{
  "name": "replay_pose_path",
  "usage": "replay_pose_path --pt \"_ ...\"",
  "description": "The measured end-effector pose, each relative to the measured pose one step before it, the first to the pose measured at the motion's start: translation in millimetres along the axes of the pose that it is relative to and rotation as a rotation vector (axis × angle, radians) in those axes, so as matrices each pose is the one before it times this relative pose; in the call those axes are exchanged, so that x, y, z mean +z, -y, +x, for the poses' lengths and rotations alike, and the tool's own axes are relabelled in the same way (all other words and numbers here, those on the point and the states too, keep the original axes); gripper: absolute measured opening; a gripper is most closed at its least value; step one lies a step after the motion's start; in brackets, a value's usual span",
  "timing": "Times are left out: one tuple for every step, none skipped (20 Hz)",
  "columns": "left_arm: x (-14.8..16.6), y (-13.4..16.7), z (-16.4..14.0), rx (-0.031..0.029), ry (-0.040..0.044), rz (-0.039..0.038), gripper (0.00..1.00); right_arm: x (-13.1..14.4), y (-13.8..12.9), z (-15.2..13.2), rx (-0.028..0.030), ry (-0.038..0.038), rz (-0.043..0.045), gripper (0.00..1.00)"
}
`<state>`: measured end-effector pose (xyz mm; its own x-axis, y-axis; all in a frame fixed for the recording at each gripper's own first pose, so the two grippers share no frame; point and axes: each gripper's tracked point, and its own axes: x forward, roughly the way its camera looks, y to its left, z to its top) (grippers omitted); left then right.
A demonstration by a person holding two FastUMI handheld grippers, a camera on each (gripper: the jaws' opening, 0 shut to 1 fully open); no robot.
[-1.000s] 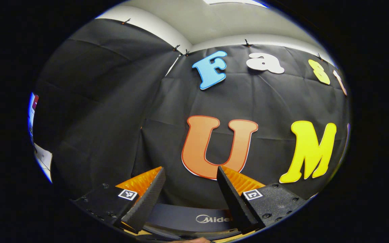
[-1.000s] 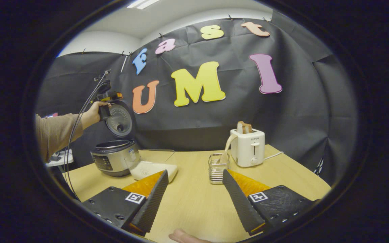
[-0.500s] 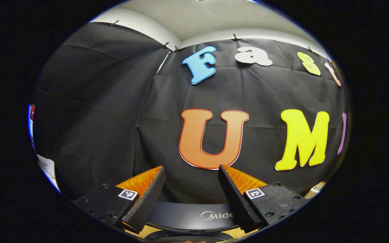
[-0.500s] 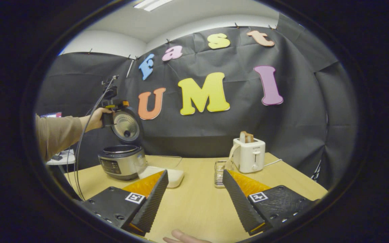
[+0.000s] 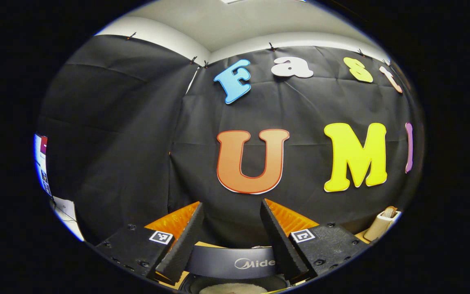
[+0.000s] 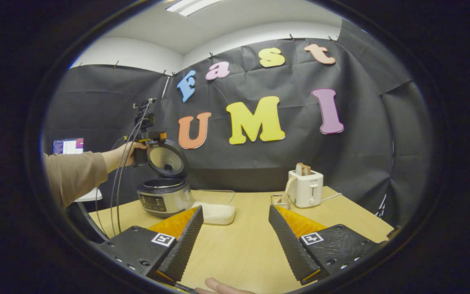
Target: Close the left gripper, press the button to open the rice cooker; take a wooden spoon from the chopstick holder with the right hand, scoop a spoonful of rice and pour it into the rice cooker, then put the wooden spoon back into the chopstick holder.
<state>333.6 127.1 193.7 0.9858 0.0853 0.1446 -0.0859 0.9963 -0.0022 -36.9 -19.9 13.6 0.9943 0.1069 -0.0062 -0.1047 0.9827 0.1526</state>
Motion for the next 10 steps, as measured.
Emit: replay_pose_path --pt "-6.14 3.00 -8.41 -0.01525 -0.01664 0.01154 0.89 0.59 -3.52 -6.90 0.00287 0.00285 -0.00057 0.96" --pt "-9.42 4.20 -8.48 -0.01794 -0.02133 0.01143 0.89 2.31 -3.31 -4.60 0.00126 0.00621 -0.00415 0.91" --pt "-12.45 6.71 -8.22 -0.02492 -0.02577 0.01358 0.89 1.98 -2.46 -4.68 -0.00204 0.00810 -0.00623 0.91" --pt "-15.43 8.74 -7.35 -0.04106 -0.03095 0.02473 0.89 2.81 -3.16 -6.24 -0.00209 0.00928 -0.00594 0.92" --pt "-21.69 11.21 -6.13 -0.04683 -0.05012 0.02548 0.89 2.91 -3.29 -4.10 -0.00015 0.01029 -0.00607 0.92" --pt "-25.80 10.43 -8.35 -0.03168 -0.06765 0.03332 0.89 1.30 -3.62 -4.11 -0.00033 0.00863 -0.01029 0.91" --pt "-17.86 10.53 -5.43 -0.01576 -0.03264 0.02198 0.89 2.86 -4.02 -3.60 0.00245 0.01160 -0.01100 0.92" --pt "-9.92 0.79 -3.27 0.00505 -0.01384 0.02850 0.90 10.38 -1.05 -2.78 0.00319 0.01256 -0.00977 0.92" --pt "-5.49 -0.49 -1.40 0.01020 0.00649 0.02377 0.89 3.04 -2.68 -2.04 -0.00084 0.01266 -0.00624 0.96" --pt "-2.47 0.09 -2.07 0.01314 0.01948 0.01827 0.89 1.60 -2.53 -1.25 0.00067 0.00824 -0.00236 0.96"
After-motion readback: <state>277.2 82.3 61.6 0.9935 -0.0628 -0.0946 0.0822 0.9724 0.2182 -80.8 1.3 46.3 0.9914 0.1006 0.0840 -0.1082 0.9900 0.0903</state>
